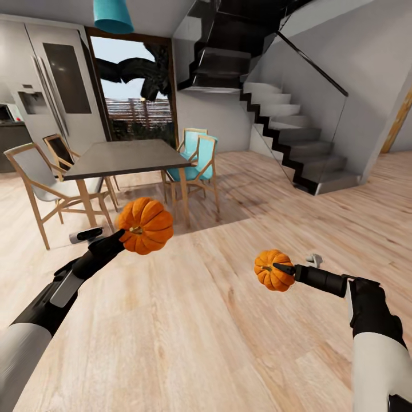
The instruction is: Place each of the two pumpkins and all three candles from the living room inside a cabinet in the living room (use any cabinet), then make sure every cabinet is closed, and position the cauldron so it is next to a table in the living room.
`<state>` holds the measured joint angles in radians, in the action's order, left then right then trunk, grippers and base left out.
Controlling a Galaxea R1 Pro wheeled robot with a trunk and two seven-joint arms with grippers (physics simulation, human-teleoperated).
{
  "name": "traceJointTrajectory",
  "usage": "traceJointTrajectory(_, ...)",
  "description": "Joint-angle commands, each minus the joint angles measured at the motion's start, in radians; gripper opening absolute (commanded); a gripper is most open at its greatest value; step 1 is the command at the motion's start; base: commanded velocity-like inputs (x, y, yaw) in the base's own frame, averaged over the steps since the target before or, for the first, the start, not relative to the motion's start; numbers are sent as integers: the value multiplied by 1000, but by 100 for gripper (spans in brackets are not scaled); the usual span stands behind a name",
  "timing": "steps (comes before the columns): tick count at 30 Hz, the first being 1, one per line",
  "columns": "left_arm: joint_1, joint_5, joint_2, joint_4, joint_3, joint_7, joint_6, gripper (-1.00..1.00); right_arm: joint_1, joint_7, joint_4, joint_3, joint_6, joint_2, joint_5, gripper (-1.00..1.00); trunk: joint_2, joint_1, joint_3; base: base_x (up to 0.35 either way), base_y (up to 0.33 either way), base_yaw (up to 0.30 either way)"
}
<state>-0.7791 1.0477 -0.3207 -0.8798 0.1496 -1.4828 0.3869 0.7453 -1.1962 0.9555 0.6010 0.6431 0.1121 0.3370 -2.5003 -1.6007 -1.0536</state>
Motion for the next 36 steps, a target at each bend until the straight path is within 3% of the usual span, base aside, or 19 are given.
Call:
traceJointTrajectory(1, 0, 1, 0, 0, -1, 0, 0, -100, 0, -2, 0, 0, 4, 0, -4, -100, 0, 0, 1, 0, 0, 266)
traceJointTrajectory(10, 0, 1, -2, 0, -2, -2, 0, -100, 0, -1, -1, -1, 3, 0, -4, -100, 4, 3, 10, 0, 0, 263)
traceJointTrajectory(20, 0, -2, -2, -1, -2, 3, 1, -100, 0, 1, 0, -4, 6, 0, 4, -100, 74, 41, 39, 0, 0, 22)
traceJointTrajectory(27, 0, -2, -2, -1, -2, 3, 1, -100, 0, 3, 0, -5, 6, -2, 5, -100, 123, 68, 50, 0, 0, 2)
traceJointTrajectory(33, 0, -2, -1, -1, -2, 3, 1, -100, 0, 8, 1, -6, 3, -18, 8, -100, 165, 91, 60, 0, 0, 102)
traceJointTrajectory(36, 0, 0, -2, 0, -2, 0, 0, -100, 0, 32, 2, -6, 3, -21, 7, -100, 165, 91, 55, 0, 0, 169)
